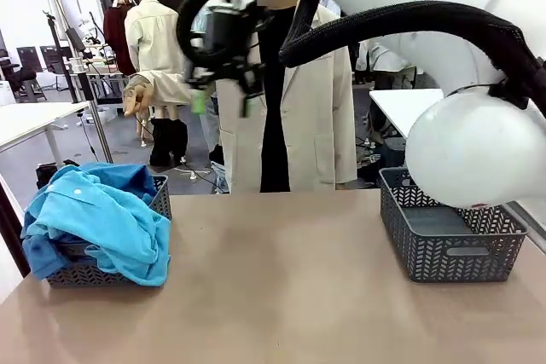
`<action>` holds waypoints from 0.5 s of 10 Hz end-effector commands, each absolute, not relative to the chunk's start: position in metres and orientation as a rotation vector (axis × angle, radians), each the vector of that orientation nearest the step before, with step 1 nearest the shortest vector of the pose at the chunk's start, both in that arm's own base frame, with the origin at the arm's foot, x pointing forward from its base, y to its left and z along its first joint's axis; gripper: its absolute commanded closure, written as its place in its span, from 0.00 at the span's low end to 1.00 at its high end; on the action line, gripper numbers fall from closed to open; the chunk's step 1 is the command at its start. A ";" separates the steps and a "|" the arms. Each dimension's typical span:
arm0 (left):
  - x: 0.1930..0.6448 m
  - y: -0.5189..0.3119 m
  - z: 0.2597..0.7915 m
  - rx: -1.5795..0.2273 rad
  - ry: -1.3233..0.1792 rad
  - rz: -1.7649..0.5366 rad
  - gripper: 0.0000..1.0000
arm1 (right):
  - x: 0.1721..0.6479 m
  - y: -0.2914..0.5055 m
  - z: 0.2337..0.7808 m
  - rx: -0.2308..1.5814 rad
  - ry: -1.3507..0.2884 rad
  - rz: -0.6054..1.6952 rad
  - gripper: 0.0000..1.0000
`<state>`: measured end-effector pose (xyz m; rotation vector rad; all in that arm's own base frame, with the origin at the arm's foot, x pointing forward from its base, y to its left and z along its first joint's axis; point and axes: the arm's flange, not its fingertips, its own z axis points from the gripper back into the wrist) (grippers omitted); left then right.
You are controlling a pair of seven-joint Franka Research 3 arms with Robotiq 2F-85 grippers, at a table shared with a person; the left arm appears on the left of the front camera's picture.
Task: Sort the tops and bottoms.
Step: Sort the clothes according to human instructions.
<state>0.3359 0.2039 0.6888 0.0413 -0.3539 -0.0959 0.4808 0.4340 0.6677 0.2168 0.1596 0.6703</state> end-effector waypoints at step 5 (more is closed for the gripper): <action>0.328 0.196 0.701 0.057 -0.384 -0.046 0.00 | 0.492 0.260 0.661 -0.032 0.004 0.315 0.00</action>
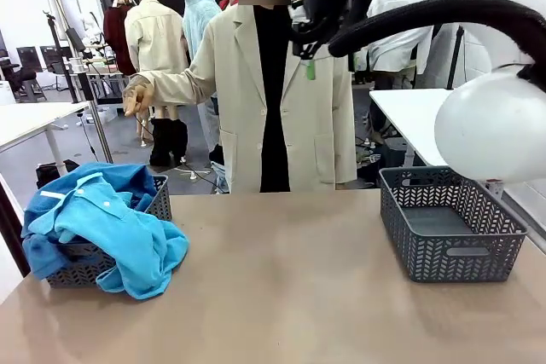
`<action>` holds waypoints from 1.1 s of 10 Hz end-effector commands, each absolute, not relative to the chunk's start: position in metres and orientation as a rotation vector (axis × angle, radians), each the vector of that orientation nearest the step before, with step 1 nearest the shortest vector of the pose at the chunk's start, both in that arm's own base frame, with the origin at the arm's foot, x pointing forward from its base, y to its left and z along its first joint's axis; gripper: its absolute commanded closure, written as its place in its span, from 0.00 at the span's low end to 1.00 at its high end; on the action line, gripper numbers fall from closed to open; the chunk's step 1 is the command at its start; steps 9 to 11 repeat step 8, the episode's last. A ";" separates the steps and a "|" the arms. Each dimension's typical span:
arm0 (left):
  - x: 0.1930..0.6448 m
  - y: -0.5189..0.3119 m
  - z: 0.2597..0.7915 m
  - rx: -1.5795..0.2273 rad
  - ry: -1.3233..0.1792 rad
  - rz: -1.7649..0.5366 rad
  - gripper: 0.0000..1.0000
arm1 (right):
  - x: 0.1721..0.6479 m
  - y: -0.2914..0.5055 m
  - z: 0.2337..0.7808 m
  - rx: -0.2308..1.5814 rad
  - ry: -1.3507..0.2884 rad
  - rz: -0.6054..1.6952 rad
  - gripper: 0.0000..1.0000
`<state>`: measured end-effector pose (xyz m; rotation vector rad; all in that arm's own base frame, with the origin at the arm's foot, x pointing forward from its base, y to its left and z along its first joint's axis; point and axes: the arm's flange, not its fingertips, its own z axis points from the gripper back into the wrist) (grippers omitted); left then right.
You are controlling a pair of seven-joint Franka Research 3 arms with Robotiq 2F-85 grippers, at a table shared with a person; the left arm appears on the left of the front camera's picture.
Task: Sort the tops and bottoms.
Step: Sort the clothes according to human instructions.
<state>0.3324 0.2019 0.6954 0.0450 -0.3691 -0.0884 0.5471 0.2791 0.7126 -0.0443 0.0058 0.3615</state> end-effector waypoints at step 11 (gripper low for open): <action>0.335 0.203 0.691 0.043 -0.359 -0.096 0.00 | 0.541 0.300 0.708 -0.042 0.010 0.409 0.00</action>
